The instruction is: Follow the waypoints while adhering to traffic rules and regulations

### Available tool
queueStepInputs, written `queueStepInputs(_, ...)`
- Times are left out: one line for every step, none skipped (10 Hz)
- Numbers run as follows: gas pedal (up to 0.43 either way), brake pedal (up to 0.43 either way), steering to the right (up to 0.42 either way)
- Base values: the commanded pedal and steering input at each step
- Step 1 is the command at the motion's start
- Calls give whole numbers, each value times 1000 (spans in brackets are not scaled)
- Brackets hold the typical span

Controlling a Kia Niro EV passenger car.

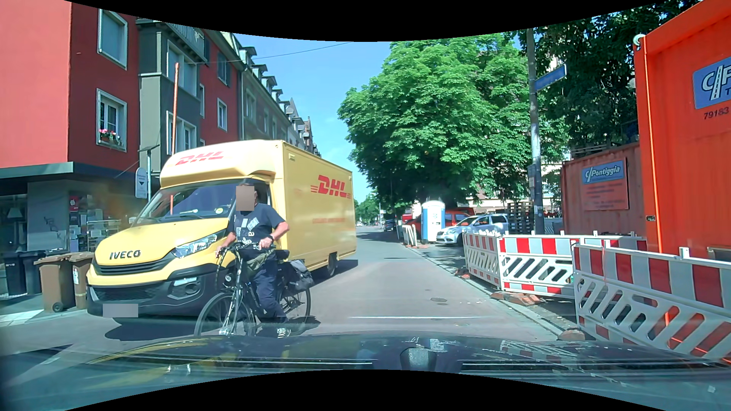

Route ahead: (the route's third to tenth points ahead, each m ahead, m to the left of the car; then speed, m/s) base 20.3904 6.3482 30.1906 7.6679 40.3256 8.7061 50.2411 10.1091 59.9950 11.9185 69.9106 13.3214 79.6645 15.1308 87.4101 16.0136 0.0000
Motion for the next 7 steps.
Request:
queueStepInputs(0,146,316)
queueStepInputs(0,159,316)
queueStepInputs(0,165,316)
queueStepInputs(0,171,316)
queueStepInputs(0,177,316)
queueStepInputs(0,177,316)
queueStepInputs(0,177,316)
